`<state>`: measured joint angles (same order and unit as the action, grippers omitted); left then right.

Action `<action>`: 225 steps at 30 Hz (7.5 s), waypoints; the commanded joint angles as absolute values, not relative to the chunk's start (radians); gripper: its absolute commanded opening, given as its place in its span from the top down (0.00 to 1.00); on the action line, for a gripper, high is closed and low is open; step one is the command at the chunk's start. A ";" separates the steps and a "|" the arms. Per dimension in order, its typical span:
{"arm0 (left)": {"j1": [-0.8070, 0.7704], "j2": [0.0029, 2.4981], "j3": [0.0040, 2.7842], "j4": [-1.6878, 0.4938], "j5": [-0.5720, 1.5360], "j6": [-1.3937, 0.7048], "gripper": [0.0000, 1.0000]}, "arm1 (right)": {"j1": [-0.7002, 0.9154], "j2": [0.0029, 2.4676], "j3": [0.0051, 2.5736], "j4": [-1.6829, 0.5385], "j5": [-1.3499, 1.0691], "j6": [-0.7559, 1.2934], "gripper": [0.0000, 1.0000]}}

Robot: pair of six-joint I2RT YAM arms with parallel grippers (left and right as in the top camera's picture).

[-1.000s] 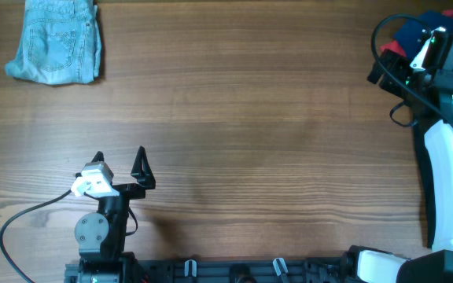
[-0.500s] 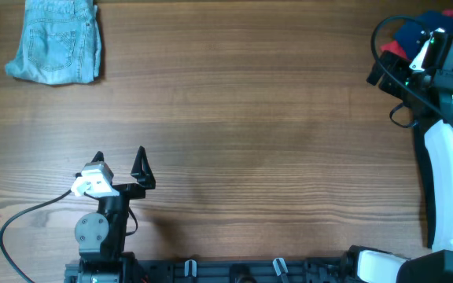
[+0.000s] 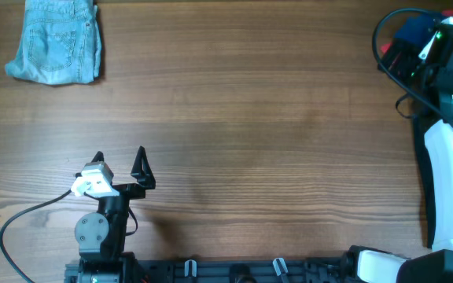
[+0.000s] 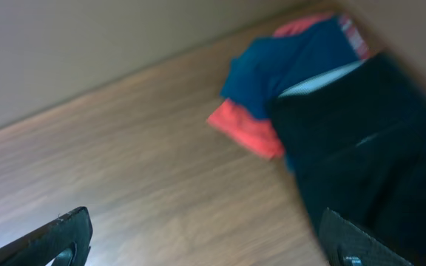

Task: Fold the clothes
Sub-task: 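Lower the right gripper onto the black garment and grasp its edge, then drag the black garment left onto the table center with the right gripper, then regrasp the right end of the black garment with the right gripper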

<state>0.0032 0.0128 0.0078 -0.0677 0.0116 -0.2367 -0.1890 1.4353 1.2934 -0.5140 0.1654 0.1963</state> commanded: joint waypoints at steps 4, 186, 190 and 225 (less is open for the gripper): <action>0.010 0.003 0.006 -0.073 0.002 -0.216 0.00 | -0.228 1.619 1.317 -0.389 0.338 0.044 0.00; 0.010 0.004 0.006 -0.073 0.002 -0.216 0.00 | -0.240 1.345 1.175 -1.000 -0.240 0.236 0.00; 0.010 0.004 0.006 -0.073 0.002 -0.216 0.00 | -0.265 1.391 1.045 -0.874 -0.369 0.236 0.00; 0.010 0.004 0.006 -0.073 0.002 -0.216 0.00 | -0.165 1.801 0.957 -0.624 -0.228 0.175 0.69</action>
